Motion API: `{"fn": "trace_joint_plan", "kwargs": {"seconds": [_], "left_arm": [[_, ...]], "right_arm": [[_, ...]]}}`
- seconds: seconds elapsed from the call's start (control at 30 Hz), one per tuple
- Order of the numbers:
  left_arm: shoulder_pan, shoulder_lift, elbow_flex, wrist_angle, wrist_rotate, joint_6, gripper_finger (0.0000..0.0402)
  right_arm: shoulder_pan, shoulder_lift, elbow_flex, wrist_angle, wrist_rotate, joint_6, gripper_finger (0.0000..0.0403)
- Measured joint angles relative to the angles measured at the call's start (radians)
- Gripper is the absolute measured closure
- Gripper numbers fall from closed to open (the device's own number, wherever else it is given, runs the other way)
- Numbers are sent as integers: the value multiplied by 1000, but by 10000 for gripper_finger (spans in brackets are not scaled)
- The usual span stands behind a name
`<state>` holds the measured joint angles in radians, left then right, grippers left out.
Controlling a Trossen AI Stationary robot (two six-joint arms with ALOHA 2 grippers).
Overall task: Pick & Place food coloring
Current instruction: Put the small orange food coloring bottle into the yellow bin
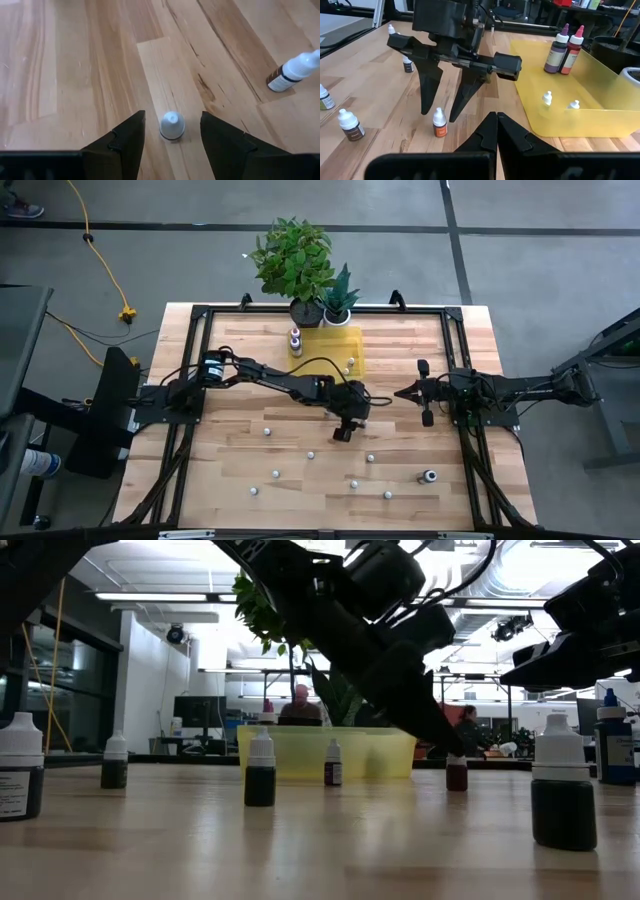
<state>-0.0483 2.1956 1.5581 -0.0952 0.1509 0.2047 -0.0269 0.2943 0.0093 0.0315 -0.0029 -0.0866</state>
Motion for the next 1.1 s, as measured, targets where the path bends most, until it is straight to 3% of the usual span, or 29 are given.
{"fn": "trace_joint_plan", "kwargs": {"seconds": [0.2,0.8,1.1], "left_arm": [[2,0,0,-1,0,0,232],[2,-1,0,-9,-5,-52,364],[2,-1,30,-34,-47,-127,372]], "right_arm": [[0,0,0,0,0,0,402],[0,0,0,2,0,0,402],[0,0,0,2,0,0,402]]}}
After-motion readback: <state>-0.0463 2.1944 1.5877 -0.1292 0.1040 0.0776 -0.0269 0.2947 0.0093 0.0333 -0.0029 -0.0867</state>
